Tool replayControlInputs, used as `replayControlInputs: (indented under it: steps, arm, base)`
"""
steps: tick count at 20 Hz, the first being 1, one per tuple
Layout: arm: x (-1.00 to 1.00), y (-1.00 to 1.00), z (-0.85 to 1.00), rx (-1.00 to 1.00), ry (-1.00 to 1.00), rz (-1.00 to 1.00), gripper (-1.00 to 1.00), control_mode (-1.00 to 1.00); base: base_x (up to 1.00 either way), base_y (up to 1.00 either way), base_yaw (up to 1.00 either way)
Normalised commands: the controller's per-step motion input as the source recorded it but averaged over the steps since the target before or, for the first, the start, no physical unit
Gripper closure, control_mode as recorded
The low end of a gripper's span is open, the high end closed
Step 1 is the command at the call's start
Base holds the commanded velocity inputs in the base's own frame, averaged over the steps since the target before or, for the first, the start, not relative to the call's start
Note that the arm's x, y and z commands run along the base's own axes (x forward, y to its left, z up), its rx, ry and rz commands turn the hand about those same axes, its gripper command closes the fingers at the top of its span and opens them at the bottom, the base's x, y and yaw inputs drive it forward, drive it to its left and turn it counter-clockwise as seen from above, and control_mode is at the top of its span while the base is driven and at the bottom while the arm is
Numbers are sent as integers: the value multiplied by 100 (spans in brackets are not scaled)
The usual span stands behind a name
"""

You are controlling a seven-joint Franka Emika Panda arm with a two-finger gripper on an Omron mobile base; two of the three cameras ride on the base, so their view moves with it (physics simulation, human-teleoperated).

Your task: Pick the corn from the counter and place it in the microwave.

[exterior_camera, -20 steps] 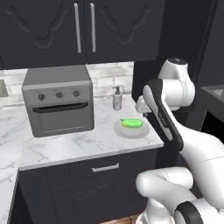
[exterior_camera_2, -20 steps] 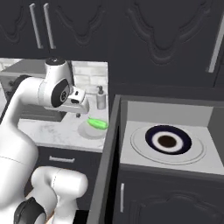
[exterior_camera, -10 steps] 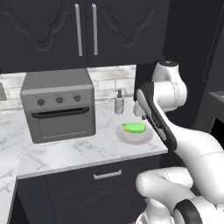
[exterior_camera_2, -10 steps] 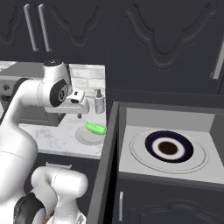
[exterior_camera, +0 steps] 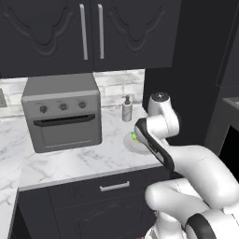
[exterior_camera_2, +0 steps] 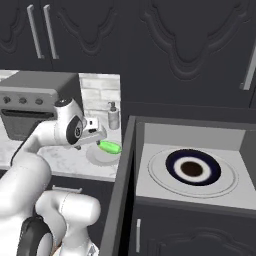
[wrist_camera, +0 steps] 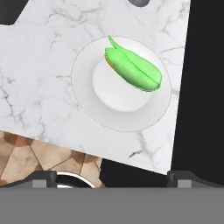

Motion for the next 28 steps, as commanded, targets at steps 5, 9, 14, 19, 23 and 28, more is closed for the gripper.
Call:
replayControlInputs:
  steps: [5,9,14,19,23,28]
  arm:
    - [100,0,-22,0,4,18,-100,-100]
    - [79,0,0,-3,15,13,-100,-100]
    - [51,0,-2,-10,17,7,-100,-100]
    - [52,0,-33,-9,15,5,-100,-100]
    - [46,-1,-49,-3,15,7,-100,-100]
    - [14,-7,-50,0,13,5,-100,-100]
  base:
    - [0,0,0]
    - [0,0,0]
    - [0,0,0]
    - [0,0,0]
    - [0,0,0]
    - [0,0,0]
